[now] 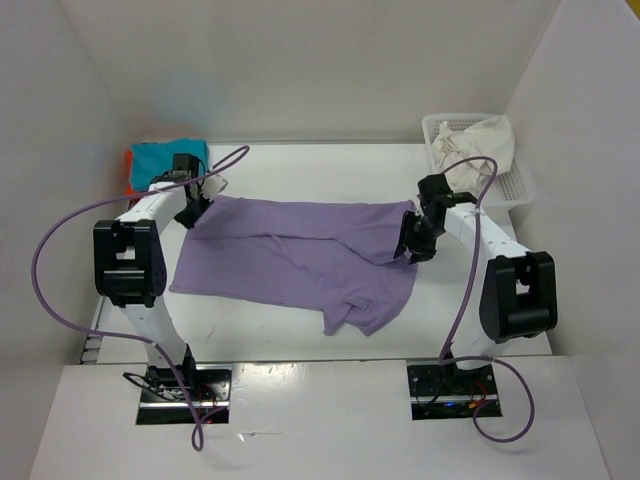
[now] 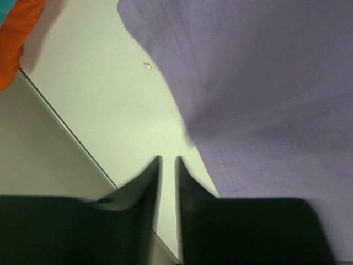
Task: Fold and stack the t-shirts
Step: Fold the flattened tshirt in 1/3 of the way
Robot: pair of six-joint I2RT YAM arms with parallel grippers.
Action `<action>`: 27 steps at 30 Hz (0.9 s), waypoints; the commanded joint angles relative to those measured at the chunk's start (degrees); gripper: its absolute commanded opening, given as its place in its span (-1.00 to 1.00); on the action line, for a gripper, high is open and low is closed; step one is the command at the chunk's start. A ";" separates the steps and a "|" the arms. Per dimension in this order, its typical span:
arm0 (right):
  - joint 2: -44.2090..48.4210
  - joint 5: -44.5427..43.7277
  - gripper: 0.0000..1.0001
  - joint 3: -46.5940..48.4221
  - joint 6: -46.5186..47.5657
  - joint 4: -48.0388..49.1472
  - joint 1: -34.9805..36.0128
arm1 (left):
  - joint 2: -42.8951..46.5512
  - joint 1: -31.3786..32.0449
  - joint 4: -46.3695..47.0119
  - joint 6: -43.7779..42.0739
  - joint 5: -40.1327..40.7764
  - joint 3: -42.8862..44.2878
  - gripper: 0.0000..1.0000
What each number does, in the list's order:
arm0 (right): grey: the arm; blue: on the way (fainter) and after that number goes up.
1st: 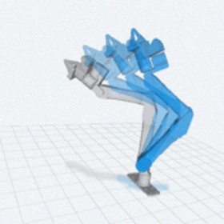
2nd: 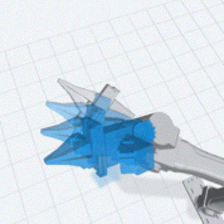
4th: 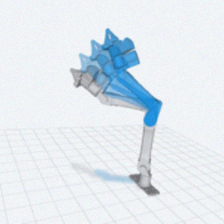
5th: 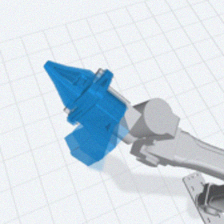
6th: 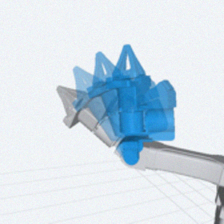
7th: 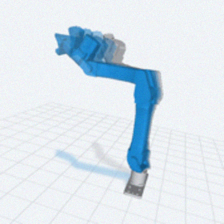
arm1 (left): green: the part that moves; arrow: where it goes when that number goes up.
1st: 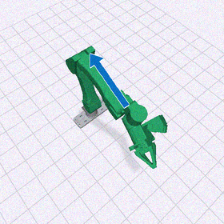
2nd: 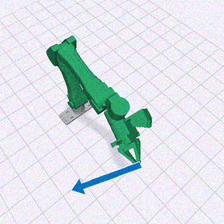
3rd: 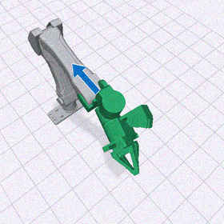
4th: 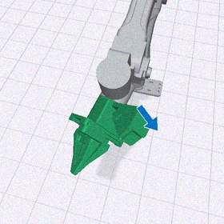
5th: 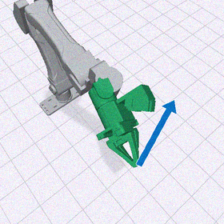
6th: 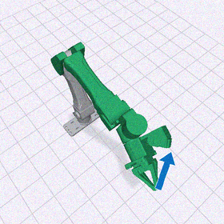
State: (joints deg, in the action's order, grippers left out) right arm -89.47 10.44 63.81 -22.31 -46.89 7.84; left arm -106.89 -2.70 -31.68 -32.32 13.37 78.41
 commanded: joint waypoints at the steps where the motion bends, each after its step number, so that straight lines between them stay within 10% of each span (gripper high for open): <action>1: 0.52 -1.02 0.05 -0.62 0.25 -1.09 -0.19 | 1.14 0.15 -1.27 0.85 -0.87 -0.36 0.16; 4: 3.50 -5.23 0.11 -0.62 -2.55 -1.09 -0.19 | 4.84 -1.07 -2.60 1.99 -2.02 -0.36 0.46; 18: -4.29 -7.63 0.38 -8.70 -11.01 7.87 -2.83 | 6.26 -4.16 -5.41 4.63 -4.84 -14.15 0.46; 21: -6.32 -4.74 0.17 -9.23 -11.01 9.71 -2.83 | 5.11 -4.16 -4.35 5.16 -5.46 -16.27 0.43; 24: -7.03 -3.67 -0.61 -9.93 -10.48 10.33 -4.22 | 2.66 -4.16 -3.83 5.16 -7.47 -16.80 0.21; 27: -6.42 -3.67 -1.00 -9.33 -9.25 10.33 -7.90 | 1.07 -4.16 -3.83 5.16 -8.18 -16.80 -0.57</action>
State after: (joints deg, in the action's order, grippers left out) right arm -96.07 6.87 54.39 -32.21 -39.72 3.42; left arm -102.37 -6.59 -36.80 -27.92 8.05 62.98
